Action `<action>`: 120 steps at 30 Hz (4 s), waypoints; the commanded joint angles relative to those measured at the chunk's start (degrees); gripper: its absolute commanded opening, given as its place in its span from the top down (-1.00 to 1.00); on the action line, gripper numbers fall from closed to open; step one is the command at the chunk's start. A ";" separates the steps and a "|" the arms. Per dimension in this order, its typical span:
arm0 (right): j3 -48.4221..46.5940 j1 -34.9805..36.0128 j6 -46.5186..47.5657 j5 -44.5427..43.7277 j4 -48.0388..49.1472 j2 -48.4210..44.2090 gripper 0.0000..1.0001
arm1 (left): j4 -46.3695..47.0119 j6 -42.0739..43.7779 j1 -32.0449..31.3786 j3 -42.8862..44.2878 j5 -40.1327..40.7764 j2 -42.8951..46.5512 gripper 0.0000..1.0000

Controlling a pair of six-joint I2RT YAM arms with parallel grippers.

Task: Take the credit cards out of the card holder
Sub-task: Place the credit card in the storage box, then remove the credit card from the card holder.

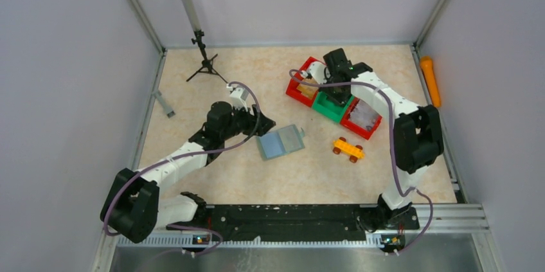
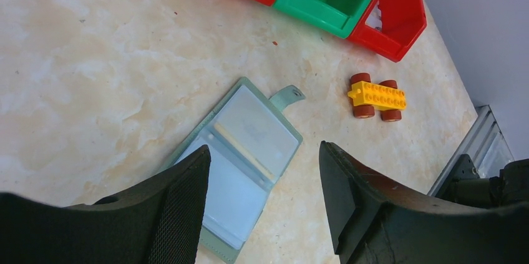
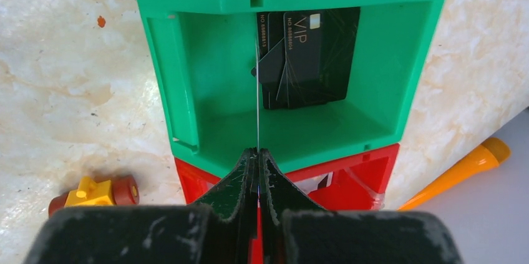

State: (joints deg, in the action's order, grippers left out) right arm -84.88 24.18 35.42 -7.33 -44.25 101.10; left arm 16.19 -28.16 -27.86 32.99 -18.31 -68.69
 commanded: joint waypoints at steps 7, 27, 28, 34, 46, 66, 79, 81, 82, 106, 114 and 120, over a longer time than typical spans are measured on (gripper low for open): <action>-1.84 -3.25 1.37 1.89 4.89 4.25 1.00 | 1.28 -0.31 -0.05 1.68 -0.37 -0.59 -0.35; -0.10 -5.41 -1.34 -3.65 18.08 10.41 0.53 | 2.44 -0.93 -0.09 2.06 -3.21 -1.95 -0.34; 0.26 -5.42 -1.40 -4.82 19.25 10.49 0.51 | 2.60 -0.86 -0.08 2.01 -3.41 -2.10 -0.32; 1.76 -5.58 -2.80 -7.84 23.74 10.72 0.49 | 3.31 -0.86 -0.09 2.55 -5.16 -3.94 -0.27; 12.05 2.39 -8.61 -4.07 32.02 -7.61 0.43 | -4.15 1.45 -0.08 3.26 3.95 -0.94 -0.36; 24.98 15.63 -51.51 -6.32 38.75 -5.98 -0.70 | -14.65 -4.10 2.28 -7.69 8.30 14.39 -0.97; 32.07 15.63 -53.04 -0.01 45.99 -9.11 -0.40 | -20.00 -7.87 2.28 -0.72 4.23 0.44 -0.97; 33.36 15.71 -52.09 2.23 47.76 -10.16 -0.40 | -20.23 -7.83 2.28 0.65 1.84 -3.22 -0.91; 33.52 15.89 -51.93 2.36 47.43 -10.22 -0.40 | -20.29 -7.92 2.28 1.07 1.25 -4.77 -0.88; 33.62 18.97 -52.64 3.03 46.19 -10.08 1.00 | -12.14 -9.64 4.97 9.99 -11.08 -22.26 0.33; 37.20 18.97 -54.76 1.32 55.06 -14.60 1.00 | -21.92 -4.37 5.58 22.82 -3.33 -27.22 1.00; 43.94 18.98 -54.50 -7.82 60.56 -18.16 0.85 | -14.49 -1.93 5.12 18.16 0.65 -25.72 1.00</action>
State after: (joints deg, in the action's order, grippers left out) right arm -42.94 42.70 -18.37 -9.52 10.79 85.76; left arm -2.61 -32.86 -22.28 53.36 -21.39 -95.39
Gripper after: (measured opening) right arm 0.026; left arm 0.012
